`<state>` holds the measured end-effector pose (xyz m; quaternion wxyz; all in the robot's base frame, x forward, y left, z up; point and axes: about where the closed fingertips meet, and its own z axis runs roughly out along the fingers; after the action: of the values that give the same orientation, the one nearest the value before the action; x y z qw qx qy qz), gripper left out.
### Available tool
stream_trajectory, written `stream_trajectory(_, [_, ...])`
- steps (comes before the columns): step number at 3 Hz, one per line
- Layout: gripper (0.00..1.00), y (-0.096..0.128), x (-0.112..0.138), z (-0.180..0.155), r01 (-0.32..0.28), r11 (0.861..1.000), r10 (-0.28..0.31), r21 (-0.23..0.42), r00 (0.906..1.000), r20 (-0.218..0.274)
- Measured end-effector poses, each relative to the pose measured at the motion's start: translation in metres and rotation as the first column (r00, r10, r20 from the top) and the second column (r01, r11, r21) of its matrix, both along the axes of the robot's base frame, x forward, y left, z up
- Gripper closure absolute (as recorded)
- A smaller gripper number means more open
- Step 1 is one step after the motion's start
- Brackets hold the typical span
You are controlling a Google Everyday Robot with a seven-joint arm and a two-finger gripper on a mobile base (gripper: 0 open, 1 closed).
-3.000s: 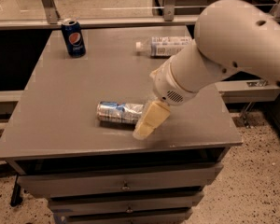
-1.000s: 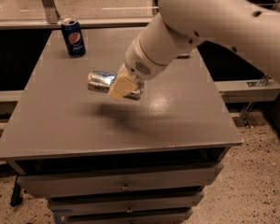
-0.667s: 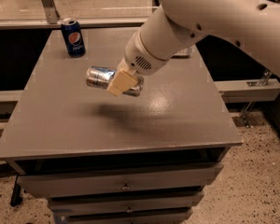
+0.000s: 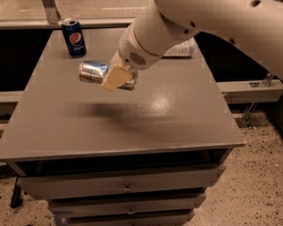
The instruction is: Move redbull can near pepsi can
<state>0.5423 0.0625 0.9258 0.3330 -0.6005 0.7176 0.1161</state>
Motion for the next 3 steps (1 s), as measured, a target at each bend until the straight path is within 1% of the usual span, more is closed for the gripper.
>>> stream_trajectory(1, [1.0,0.021,0.035,0.006,-0.056,0.998,0.057,-0.017,0.9948,0.084])
stream_trajectory(2, [1.0,0.052,0.08,0.006,-0.122,0.99,0.132,-0.071,0.9802,0.148])
stream_trajectory(3, [1.0,0.082,0.117,-0.007,-0.178,0.975,0.2,-0.135,0.9633,0.179])
